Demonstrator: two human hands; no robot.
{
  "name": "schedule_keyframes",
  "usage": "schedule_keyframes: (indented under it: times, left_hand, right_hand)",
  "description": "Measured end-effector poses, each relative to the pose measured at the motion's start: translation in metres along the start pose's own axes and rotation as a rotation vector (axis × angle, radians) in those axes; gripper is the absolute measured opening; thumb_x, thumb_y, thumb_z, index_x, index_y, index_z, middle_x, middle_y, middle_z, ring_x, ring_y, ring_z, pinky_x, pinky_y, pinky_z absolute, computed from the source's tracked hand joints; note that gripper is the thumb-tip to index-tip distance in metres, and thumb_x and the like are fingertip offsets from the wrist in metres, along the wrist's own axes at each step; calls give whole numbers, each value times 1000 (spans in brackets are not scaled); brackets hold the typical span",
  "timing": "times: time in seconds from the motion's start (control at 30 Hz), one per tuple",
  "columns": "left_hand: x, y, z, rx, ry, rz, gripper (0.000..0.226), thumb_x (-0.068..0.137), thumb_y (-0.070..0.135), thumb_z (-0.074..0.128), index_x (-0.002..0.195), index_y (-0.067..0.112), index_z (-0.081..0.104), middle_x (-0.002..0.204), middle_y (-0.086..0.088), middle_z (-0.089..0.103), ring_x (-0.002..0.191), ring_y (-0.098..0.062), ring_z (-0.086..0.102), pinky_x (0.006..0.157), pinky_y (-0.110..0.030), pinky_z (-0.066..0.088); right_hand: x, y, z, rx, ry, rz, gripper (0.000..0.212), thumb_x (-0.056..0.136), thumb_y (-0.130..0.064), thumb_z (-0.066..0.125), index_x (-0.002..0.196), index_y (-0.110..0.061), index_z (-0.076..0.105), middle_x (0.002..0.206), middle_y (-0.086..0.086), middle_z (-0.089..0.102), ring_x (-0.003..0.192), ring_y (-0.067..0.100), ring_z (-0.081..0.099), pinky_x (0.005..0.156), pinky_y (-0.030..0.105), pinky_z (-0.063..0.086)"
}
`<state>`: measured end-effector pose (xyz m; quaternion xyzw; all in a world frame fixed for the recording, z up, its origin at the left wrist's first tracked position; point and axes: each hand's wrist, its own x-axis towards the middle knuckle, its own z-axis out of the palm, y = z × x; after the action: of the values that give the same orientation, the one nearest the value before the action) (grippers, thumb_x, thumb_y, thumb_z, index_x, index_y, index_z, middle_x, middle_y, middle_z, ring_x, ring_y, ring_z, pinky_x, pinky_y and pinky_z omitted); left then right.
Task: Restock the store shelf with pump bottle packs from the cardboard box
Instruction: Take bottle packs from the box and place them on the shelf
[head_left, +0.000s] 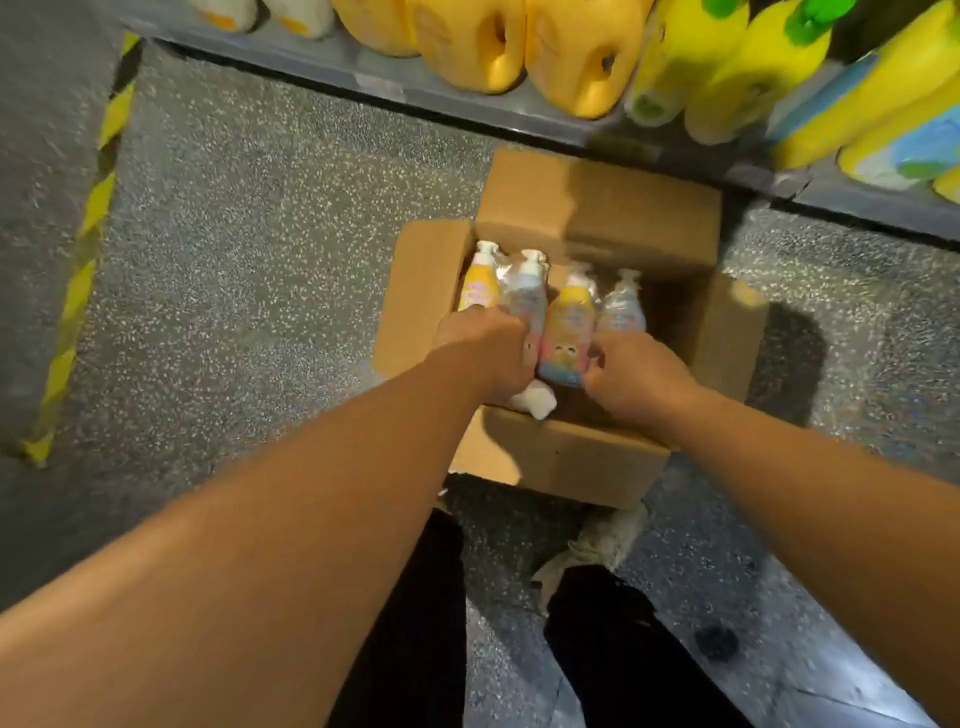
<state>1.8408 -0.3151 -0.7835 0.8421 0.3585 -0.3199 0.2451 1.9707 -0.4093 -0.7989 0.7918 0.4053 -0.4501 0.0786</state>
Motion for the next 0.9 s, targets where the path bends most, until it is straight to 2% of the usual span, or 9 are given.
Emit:
schedule_keyframes:
  times: [0.17,0.3,0.43,0.53,0.63,0.7,0.77,0.83,0.9]
  left_hand:
    - [52,-42,84,-15,-92,39,72,84,39,61,147,23,30,151,-9,30,128,-33,44,88,-42,45]
    - [85,-59,129,-7,-123,70,86,78,38,72,149,24,26,159,-9,17,128,-36,44,88,-45,50]
    - [103,-76,163,-64,-117,53,81,75,37,76,143,20,35,145,-10,37,117,-37,52,86,-46,48]
    - [112,-85,178,-202,-115,63,73,81,41,72,142,19,39,136,-11,50,118,-33,52,91,-39,43]
    - [113,-88,185,-371,-10,42,67,81,38,73,139,24,44,128,-7,58,112,-28,57,82,-32,40]
    - [111,-90,193,-478,53,26,64,79,34,77,135,20,49,123,-7,61,107,-26,57,79,-28,38]
    - [110,-91,203,-546,123,53,62,76,30,80,130,12,55,119,-8,61,107,-24,56,79,-21,35]
    - [113,-92,211,-623,172,63,68,70,28,85,129,8,57,116,-2,59,109,-17,53,83,-15,33]
    - [120,-93,217,-685,153,48,82,62,30,90,132,7,55,121,3,55,113,-12,50,92,-15,34]
  right_hand:
    - [55,15,82,-1,-60,-87,62,84,-34,68,138,-18,42,136,10,50,122,31,50,98,44,45]
    - [92,32,127,21,-103,-146,86,77,-36,76,148,-18,31,148,8,40,131,30,43,101,42,43]
    - [113,47,160,95,-123,-119,95,77,-35,77,153,-18,23,154,6,34,136,28,40,104,39,40]
    - [121,55,174,145,-9,-134,78,80,-35,75,147,-19,37,146,7,46,130,28,46,102,37,39]
    - [126,62,185,346,169,-116,70,76,-37,79,137,-17,51,129,9,62,115,28,58,98,41,47]
    - [127,65,194,431,231,-115,69,73,-34,82,133,-12,55,123,11,64,111,27,59,95,32,45]
    - [129,67,207,469,245,-130,71,71,-30,84,133,-8,55,126,12,61,116,26,56,95,20,36]
    - [132,67,215,527,230,-114,78,70,-29,85,137,-10,52,134,9,56,123,22,51,99,16,31]
    - [139,66,220,557,225,-111,80,70,-29,85,140,-15,49,140,5,53,129,20,48,103,18,30]
